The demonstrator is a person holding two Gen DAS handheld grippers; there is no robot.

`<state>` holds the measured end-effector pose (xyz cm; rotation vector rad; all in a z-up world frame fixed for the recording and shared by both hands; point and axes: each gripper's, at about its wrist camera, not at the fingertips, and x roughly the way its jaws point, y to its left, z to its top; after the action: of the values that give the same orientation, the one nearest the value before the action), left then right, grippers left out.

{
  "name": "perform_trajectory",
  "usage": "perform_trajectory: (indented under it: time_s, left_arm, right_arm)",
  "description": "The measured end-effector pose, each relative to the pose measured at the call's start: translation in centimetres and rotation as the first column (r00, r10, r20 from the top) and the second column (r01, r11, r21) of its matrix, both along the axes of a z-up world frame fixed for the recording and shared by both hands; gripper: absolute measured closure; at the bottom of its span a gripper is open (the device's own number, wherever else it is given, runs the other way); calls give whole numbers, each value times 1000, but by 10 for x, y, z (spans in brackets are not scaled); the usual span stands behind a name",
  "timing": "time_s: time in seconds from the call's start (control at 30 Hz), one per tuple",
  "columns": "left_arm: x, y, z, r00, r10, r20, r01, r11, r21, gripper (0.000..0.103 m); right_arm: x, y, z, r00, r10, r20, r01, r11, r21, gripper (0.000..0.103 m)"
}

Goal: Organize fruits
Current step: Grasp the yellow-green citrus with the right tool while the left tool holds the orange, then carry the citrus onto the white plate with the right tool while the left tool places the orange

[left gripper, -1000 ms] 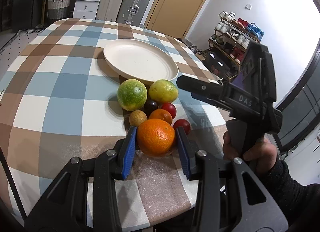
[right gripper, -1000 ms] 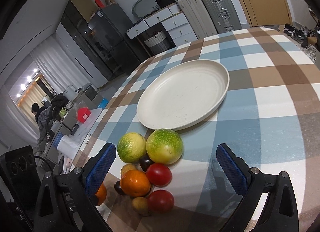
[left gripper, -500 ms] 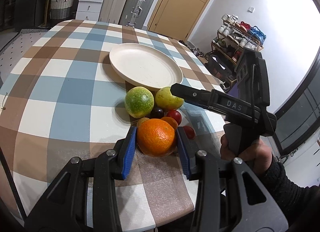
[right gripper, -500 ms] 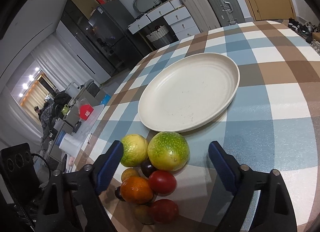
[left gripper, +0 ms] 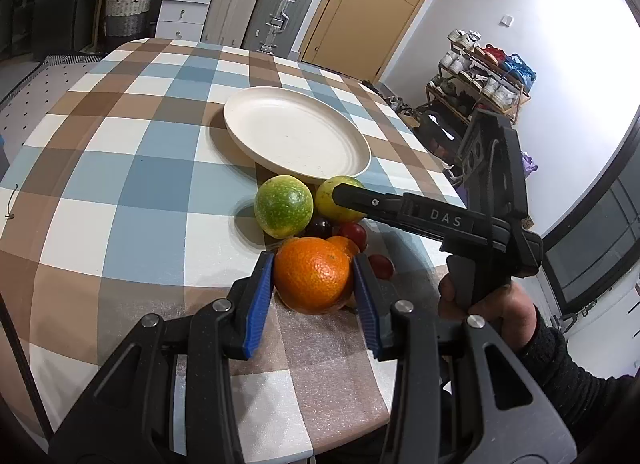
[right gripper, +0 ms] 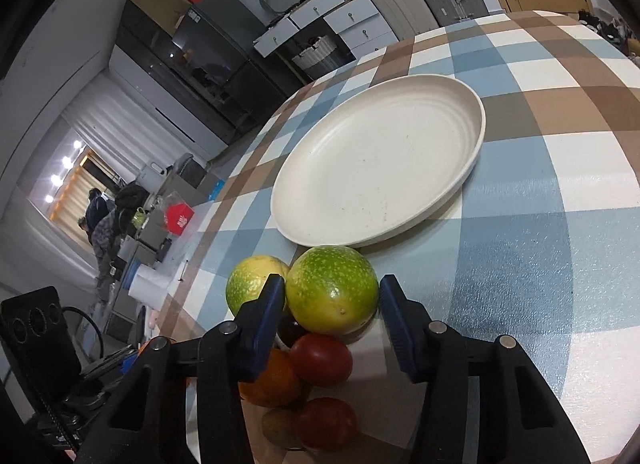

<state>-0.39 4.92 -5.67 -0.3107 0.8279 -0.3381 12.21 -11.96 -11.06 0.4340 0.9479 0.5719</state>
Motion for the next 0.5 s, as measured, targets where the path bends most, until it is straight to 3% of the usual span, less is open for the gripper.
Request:
perform_trajectory:
  time_s: [0.5]
  left_arm:
    - [13,4,15,1000,14,27,-14,1000,6,67]
  right_arm:
    - [-12,-27,22,995,-52,88,45,996,75,53]
